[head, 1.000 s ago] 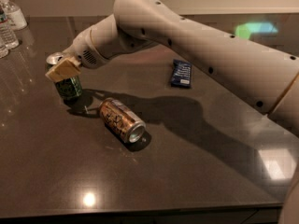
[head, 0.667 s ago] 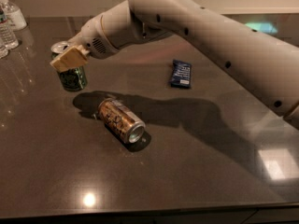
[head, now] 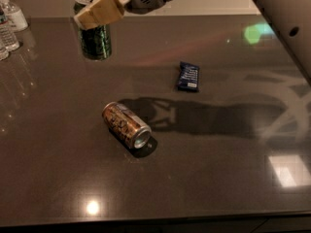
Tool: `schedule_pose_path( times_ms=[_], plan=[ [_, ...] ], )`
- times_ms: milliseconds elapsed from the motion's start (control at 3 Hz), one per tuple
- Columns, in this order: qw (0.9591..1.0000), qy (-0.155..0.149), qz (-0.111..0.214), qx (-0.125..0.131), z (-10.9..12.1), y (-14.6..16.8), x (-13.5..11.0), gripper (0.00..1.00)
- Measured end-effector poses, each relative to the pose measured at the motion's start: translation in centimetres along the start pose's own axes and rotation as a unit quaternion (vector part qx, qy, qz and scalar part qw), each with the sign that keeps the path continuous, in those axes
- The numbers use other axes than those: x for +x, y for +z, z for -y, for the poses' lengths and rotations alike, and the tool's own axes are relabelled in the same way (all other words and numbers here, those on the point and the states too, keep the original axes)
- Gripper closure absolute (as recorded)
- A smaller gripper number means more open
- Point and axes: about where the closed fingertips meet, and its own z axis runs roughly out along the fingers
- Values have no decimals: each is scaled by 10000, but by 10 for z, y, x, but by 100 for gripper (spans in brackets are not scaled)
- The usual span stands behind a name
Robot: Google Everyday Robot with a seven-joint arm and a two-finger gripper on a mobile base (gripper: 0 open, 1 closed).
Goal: Pick green can
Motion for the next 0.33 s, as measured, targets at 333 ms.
schedule_pose_path(
  times_ms=[333],
  plan=[
    [10000, -44, 12, -15, -1, -4, -5, 100]
  ],
)
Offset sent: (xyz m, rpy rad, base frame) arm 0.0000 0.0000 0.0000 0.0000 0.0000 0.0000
